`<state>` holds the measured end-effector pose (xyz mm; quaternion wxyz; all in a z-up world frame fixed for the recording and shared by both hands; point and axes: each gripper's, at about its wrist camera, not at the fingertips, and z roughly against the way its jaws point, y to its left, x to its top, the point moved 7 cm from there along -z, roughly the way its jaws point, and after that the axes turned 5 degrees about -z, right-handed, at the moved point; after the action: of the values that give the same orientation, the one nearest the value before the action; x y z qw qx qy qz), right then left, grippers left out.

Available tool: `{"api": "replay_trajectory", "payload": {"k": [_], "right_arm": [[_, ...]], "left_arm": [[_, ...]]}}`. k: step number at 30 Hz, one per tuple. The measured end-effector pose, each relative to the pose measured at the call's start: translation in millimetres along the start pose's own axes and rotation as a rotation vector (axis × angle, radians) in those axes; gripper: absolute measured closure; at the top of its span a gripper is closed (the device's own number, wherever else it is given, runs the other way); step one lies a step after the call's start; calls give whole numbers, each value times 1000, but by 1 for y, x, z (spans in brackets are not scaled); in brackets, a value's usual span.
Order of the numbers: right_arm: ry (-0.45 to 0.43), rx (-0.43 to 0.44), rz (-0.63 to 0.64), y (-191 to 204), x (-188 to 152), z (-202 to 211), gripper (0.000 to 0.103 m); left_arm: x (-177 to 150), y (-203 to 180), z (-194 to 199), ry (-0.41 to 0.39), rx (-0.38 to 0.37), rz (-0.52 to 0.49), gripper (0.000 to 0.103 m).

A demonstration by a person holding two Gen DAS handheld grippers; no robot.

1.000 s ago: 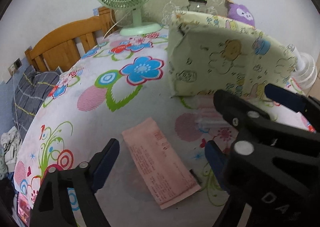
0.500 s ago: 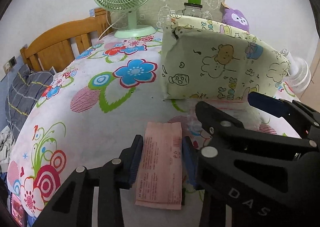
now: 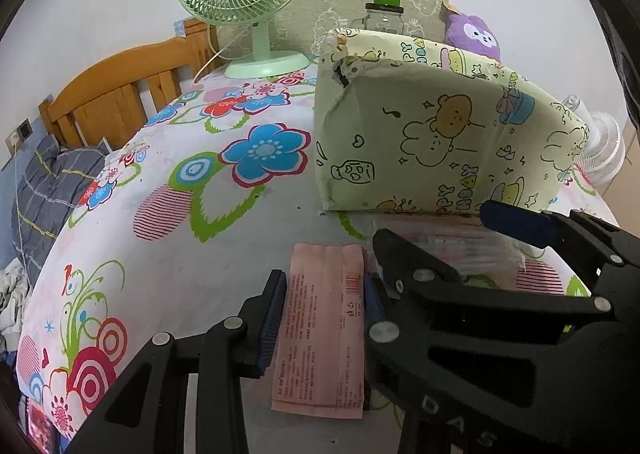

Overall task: Organize soft objects
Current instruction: 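Grasp the pink paper packet with the left tool while the right tool grasps the clear plastic bag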

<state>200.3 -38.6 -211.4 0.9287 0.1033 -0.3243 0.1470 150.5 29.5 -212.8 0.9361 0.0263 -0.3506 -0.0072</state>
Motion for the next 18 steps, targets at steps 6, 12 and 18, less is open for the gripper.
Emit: {"api": "replay_trajectory", "payload": {"k": [6,12,18], "right_arm": [[15,22,-17,-1,-6,3,22],[49,39,-66,-2,-14,11,22],[70,38,-81,1,-21,20,22]], "left_arm": [[0,-2,0,-5,15,-26,62],[-2,-2,3,-7,10,-46,62],[-5,0,5,-4,-3,-67,62]]}}
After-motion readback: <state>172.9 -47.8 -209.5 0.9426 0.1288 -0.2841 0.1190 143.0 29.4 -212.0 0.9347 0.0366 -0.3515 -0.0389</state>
